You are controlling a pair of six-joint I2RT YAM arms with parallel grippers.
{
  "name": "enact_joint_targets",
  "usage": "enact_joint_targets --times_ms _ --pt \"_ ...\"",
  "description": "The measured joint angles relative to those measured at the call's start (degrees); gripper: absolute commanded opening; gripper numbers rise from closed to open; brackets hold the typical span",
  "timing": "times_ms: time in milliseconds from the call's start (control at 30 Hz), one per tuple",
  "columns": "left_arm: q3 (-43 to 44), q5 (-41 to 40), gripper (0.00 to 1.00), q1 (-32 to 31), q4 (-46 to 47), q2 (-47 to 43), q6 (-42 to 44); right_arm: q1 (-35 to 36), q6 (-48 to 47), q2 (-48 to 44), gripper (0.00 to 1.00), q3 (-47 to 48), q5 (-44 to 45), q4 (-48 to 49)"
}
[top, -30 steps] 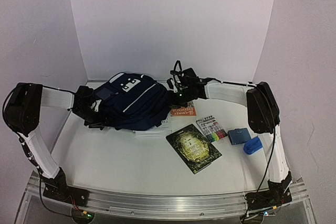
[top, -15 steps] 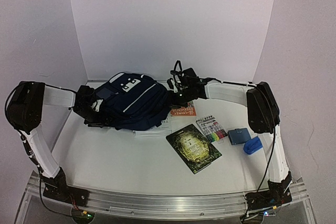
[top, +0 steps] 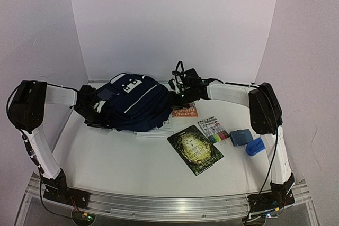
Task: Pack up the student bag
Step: Unzip the student bag at the center of the board.
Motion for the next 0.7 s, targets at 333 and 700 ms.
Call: enact_joint_targets --times_ms 333,700 --pt "1.1 -0.8 0.82 0.0 -1.2 1.0 4.7 0.0 0.0 0.0 0.00 0.0 0.0 0.0" --pt "1.3 -4.1 0.75 0.5 -1.6 1.4 5.2 0.0 0.0 0.0 0.00 0.0 0.0 -0.1"
